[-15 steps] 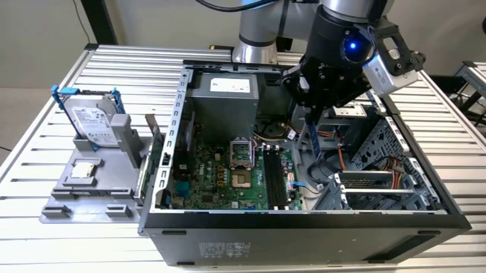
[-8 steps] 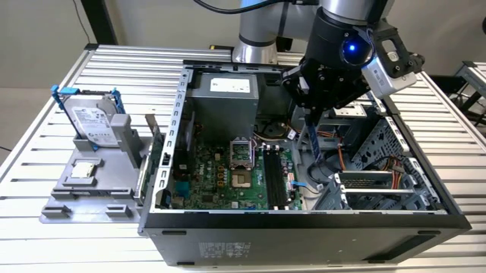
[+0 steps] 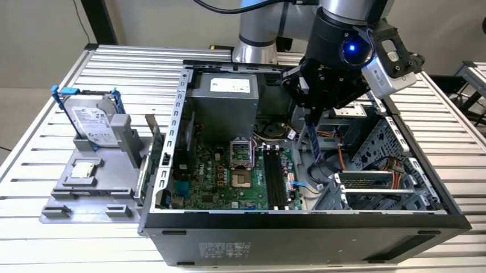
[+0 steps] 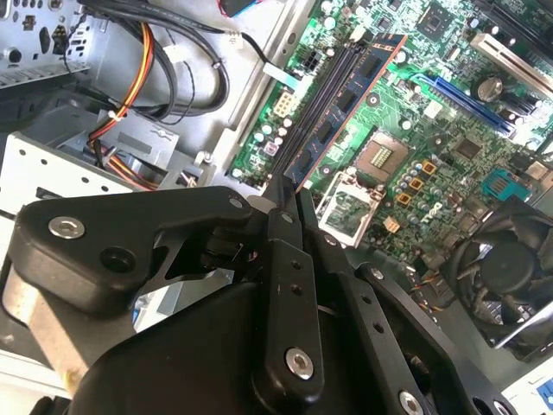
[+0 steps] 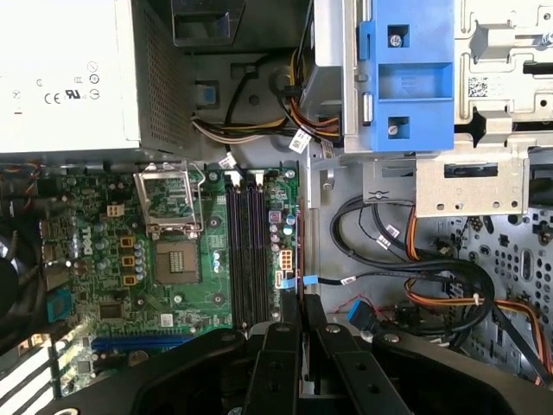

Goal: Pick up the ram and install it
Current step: 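Insert the ram into the slot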

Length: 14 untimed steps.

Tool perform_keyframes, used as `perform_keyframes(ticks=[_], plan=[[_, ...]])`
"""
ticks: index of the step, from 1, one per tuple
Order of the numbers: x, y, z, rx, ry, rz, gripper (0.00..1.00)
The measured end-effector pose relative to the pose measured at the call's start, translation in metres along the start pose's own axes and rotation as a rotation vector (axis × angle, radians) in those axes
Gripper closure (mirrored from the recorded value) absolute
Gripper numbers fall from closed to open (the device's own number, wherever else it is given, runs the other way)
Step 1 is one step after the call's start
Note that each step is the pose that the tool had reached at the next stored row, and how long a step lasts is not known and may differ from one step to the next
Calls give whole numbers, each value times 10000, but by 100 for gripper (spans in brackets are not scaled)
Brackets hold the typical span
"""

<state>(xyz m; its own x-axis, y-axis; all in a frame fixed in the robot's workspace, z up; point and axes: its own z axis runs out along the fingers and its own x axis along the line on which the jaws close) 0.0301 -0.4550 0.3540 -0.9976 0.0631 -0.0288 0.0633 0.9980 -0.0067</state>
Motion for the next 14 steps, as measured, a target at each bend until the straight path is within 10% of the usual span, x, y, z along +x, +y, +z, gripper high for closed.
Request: perform_keyframes(ticks=[14], plan=[[6,0,75,2,2,128,100]])
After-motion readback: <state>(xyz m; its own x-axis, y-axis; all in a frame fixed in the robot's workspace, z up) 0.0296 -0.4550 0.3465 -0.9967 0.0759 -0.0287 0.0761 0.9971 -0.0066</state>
